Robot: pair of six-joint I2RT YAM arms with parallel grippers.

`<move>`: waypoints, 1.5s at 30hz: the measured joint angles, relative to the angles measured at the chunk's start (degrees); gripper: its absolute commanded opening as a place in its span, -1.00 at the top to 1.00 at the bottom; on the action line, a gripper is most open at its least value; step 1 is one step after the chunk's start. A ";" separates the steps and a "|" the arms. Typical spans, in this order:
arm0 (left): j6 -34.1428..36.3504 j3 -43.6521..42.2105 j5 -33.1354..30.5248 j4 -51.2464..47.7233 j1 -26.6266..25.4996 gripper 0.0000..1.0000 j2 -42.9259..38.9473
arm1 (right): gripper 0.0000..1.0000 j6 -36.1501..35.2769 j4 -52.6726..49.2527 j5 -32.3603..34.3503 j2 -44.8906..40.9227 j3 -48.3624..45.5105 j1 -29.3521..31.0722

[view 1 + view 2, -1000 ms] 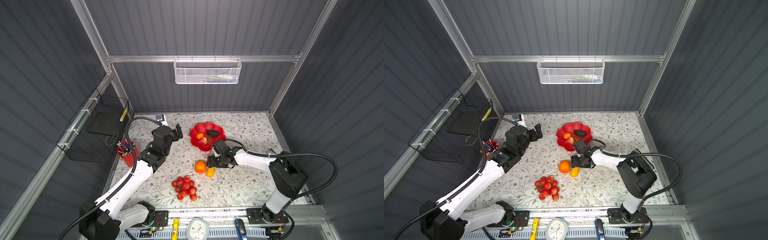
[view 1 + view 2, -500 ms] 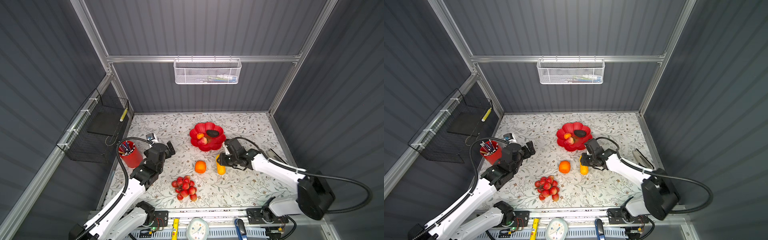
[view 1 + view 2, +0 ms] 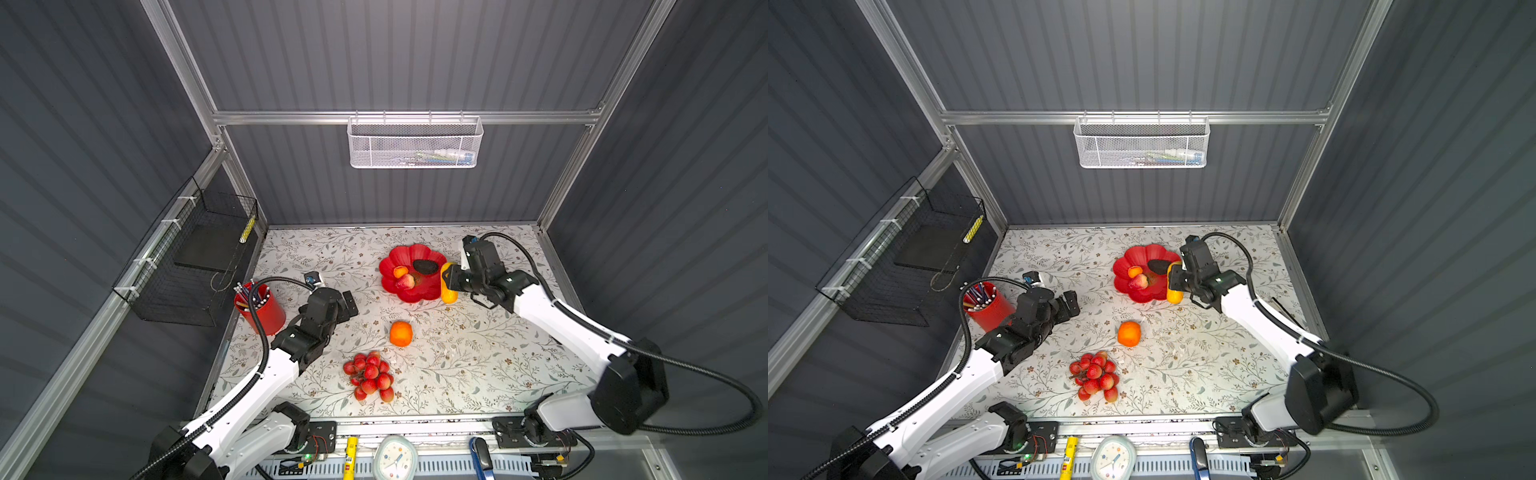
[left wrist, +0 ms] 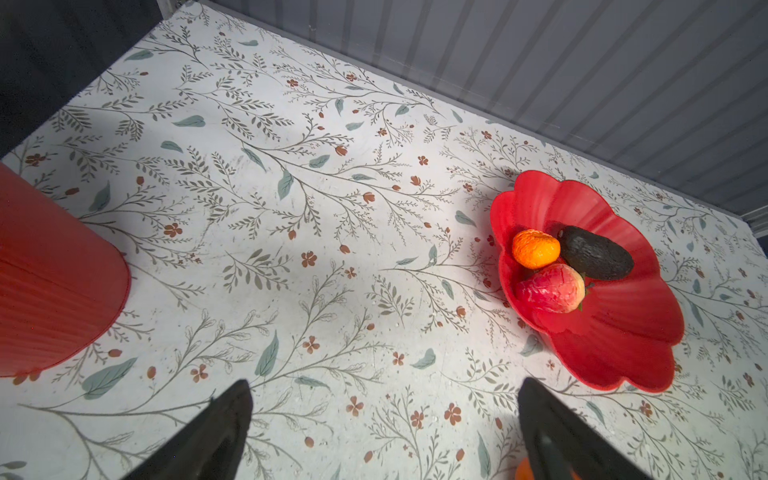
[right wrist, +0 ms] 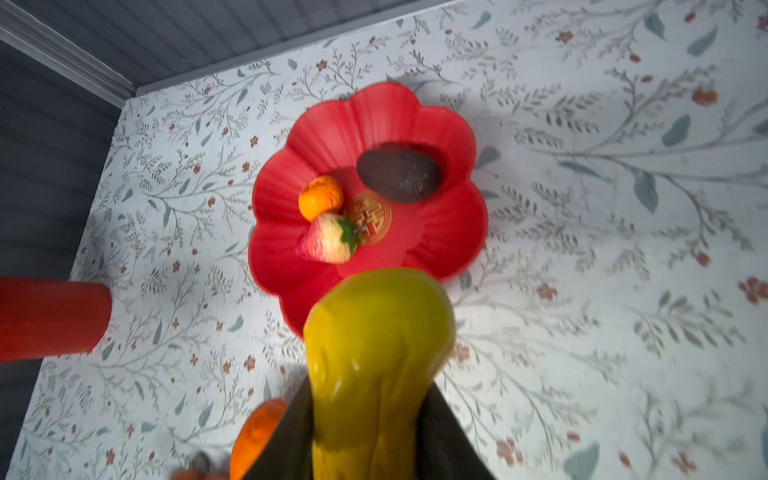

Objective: Place and organize the fake fruits in the fruit bowl
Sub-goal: 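Lower the yellow corn into the bowl and open the right gripper, then grasp the large orange fruit with left gripper while right gripper withdraws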

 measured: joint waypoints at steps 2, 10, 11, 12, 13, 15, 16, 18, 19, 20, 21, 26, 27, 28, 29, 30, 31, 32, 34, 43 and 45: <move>0.00 0.00 0.81 -0.35 0.00 -0.99 -0.72 | 0.31 -1.27 0.90 -0.68 6.05 4.92 -0.72; 0.02 0.00 3.85 -3.30 0.00 -1.00 -3.61 | 0.29 -5.09 2.54 -2.19 28.13 20.81 -2.34; 0.00 0.00 4.11 -3.61 0.00 -0.99 -3.87 | 0.29 -5.33 2.43 -2.21 29.77 21.22 -2.34; 0.02 -0.02 4.35 -3.91 0.00 -0.99 -4.09 | 0.27 -5.49 2.34 -2.29 31.19 21.40 -2.34; 0.00 0.00 4.55 -4.11 0.00 -1.00 -4.22 | 0.25 -5.55 2.08 -2.38 32.54 21.44 -2.34; 0.00 0.00 4.96 -4.15 0.00 -1.00 -4.31 | 0.08 -5.77 1.90 -2.67 34.12 21.49 -2.34; 0.00 0.00 5.11 -4.15 0.00 -0.99 -4.31 | -0.03 -5.75 1.90 -2.80 34.38 21.49 -2.32; 0.02 0.00 5.62 -4.15 0.00 -0.99 -4.26 | -0.31 -5.97 1.51 -2.93 34.71 21.49 -2.34; 0.02 0.00 6.01 -4.15 0.00 -1.00 -4.15 | -0.41 -5.97 1.42 -3.08 34.71 21.49 -2.34; 0.02 0.00 6.16 -4.15 0.00 -0.99 -3.89 | -0.50 -5.79 1.38 -3.10 34.56 21.49 -2.36; 0.02 0.00 6.49 -4.13 0.00 -0.99 -3.45 | -0.60 -5.81 1.27 -3.21 34.25 21.49 -2.47; 0.07 0.59 8.44 -4.15 0.00 -0.99 0.28 | -0.98 -5.62 0.85 -3.28 26.34 20.68 -2.93; 0.09 0.83 8.92 -4.11 0.00 -0.99 1.03 | -0.98 -5.62 1.27 -3.08 23.19 19.91 -3.06; 0.11 1.03 9.31 -4.04 0.00 -0.99 1.57 | -0.98 -5.79 1.86 -2.95 19.67 18.97 -3.19; 0.09 1.29 9.90 -3.91 0.00 -0.99 2.21 | -0.98 -6.03 3.17 -2.64 15.43 17.42 -3.30; 0.11 1.49 10.47 -3.72 0.00 -0.99 2.80 | -0.98 -6.14 4.70 -2.21 10.78 15.32 -3.39; 0.09 1.66 10.84 -3.48 0.00 -0.99 3.30 | -0.98 -6.27 6.51 -1.70 6.51 12.90 -3.52; 0.09 1.86 11.30 -3.30 0.00 -0.99 3.96 | -0.97 -6.36 8.02 -1.07 2.08 10.10 -3.58; 0.09 2.19 12.11 -3.15 0.00 -0.99 5.20 | -0.98 -6.54 12.00 0.66 -6.62 2.86 -3.72; 0.98 5.31 21.42 -0.87 -0.50 -0.96 13.97 | -0.98 -4.96 17.97 6.29 -24.68 -27.50 -4.46; 1.29 7.58 23.34 -0.63 -2.10 -0.96 17.46 | -0.98 -4.28 17.49 6.75 -25.59 -29.11 -4.52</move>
